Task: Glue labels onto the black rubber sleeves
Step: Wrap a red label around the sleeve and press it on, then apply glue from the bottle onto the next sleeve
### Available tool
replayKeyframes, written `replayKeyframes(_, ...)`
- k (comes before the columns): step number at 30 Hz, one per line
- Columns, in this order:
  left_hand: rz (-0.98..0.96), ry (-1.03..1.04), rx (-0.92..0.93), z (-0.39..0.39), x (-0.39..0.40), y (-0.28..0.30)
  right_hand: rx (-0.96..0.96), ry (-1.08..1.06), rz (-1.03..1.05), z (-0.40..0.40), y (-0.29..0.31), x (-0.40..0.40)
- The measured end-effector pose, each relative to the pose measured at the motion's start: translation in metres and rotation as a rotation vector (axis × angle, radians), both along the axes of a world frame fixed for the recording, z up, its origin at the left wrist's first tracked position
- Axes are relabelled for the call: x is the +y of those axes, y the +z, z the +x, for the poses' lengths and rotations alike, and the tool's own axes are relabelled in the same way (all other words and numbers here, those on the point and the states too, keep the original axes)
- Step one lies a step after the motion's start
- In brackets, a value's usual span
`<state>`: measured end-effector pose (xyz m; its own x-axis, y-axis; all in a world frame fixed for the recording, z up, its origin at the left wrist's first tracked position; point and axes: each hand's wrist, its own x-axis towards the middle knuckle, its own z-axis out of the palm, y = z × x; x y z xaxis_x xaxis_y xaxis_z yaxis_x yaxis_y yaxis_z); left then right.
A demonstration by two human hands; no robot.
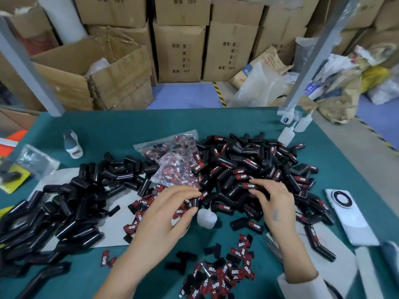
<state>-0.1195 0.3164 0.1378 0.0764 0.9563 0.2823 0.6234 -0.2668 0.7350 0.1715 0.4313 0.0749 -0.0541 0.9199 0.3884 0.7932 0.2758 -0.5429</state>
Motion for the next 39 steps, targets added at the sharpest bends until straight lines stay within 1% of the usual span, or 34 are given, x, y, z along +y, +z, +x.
replayKeyframes(4,0.028,0.037,0.001,-0.013,0.005,-0.003,-0.05,-0.002,-0.005,0.003,0.001,0.001)
replayKeyframes(6,0.079,0.086,0.003,-0.025,0.007,-0.002,-0.058,-0.043,0.057,-0.003,0.009,-0.005)
replayKeyframes(8,0.147,0.183,0.051,-0.04,0.008,0.0,0.031,-0.063,0.184,-0.013,0.023,-0.021)
replayKeyframes(10,0.2,0.332,0.138,-0.062,0.008,0.002,0.178,0.023,0.348,-0.033,0.044,-0.045)
replayKeyframes(11,0.205,0.408,0.204,-0.074,0.008,0.001,0.244,0.09,0.395,-0.047,0.054,-0.057)
replayKeyframes(13,0.163,0.526,0.345,-0.097,0.008,-0.004,0.336,0.29,0.407,-0.083,0.07,-0.078)
replayKeyframes(14,0.12,0.559,0.39,-0.108,0.008,-0.008,0.359,0.397,0.365,-0.103,0.073,-0.085)
replayKeyframes(16,0.018,0.59,0.427,-0.122,0.009,-0.019,0.372,0.565,0.2,-0.142,0.07,-0.094)
replayKeyframes(18,-0.047,0.577,0.43,-0.129,0.014,-0.034,0.351,0.646,-0.017,-0.177,0.058,-0.093)
replayKeyframes(20,-0.067,0.505,0.403,-0.126,0.023,-0.051,0.325,0.641,-0.201,-0.202,0.041,-0.086)
replayKeyframes(22,-0.077,0.438,0.4,-0.117,0.031,-0.066,0.283,0.61,-0.31,-0.216,0.024,-0.076)
replayKeyframes(24,-0.101,0.423,0.457,-0.106,0.038,-0.079,0.249,0.595,-0.366,-0.22,0.012,-0.07)
replayKeyframes(27,-0.083,0.493,0.498,-0.093,0.043,-0.091,0.23,0.59,-0.375,-0.217,0.005,-0.07)
replayKeyframes(29,-0.038,0.537,0.48,-0.089,0.042,-0.095,0.228,0.597,-0.375,-0.213,0.006,-0.073)
replayKeyframes(31,-0.004,0.569,0.42,-0.088,0.042,-0.096,0.239,0.612,-0.385,-0.211,0.007,-0.075)
replayKeyframes(36,-0.022,0.606,0.142,-0.101,0.042,-0.081,0.301,0.636,-0.432,-0.207,0.017,-0.079)
replayKeyframes(39,0.045,0.604,0.002,-0.109,0.036,-0.057,0.333,0.642,-0.393,-0.203,0.024,-0.081)
